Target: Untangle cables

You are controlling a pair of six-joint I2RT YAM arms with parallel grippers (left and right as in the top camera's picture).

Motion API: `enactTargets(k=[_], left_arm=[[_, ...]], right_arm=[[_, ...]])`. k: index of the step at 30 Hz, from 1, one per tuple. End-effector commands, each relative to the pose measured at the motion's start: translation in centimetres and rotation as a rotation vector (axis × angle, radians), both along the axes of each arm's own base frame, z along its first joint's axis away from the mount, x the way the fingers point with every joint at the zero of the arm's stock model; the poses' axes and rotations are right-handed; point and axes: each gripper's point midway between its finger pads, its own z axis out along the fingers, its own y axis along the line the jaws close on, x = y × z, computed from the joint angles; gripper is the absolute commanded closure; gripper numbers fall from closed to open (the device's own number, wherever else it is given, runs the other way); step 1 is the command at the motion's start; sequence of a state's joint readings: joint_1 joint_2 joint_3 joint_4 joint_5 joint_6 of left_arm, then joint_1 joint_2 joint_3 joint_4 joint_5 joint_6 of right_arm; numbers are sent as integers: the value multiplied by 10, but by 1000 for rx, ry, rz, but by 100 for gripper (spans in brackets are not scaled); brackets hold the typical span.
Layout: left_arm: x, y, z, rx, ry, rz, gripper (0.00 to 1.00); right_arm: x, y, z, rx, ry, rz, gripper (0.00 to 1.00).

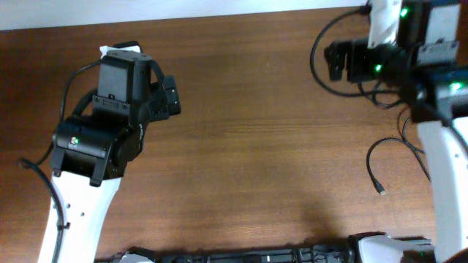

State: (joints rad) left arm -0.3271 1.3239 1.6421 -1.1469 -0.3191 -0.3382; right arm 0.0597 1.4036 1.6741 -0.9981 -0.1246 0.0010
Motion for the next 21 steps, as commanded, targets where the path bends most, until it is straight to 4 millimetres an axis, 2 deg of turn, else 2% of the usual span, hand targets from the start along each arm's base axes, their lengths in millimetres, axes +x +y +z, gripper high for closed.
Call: enactTargets(k=[1,4,6,12,16,21], left_arm=[[-2,2,8,-9,-25,16,1],[-2,2,8,-9,-25,16,1],[-2,2,8,-9,-25,16,1],[-2,2,8,-9,-25,16,1],[-2,2,8,-9,-25,16,1],[-2,2,8,-9,-25,16,1]], right_arm=[[-14,2,-17,12,-80,3,0],[-24,1,-42,19,-184,4,0],[-30,1,-49,23,-250,4,0],[-43,5,-45,112,-591,9,0],[-64,4,-57,180,-816,5,0],[-93,2,-72,189,-944,13,0]])
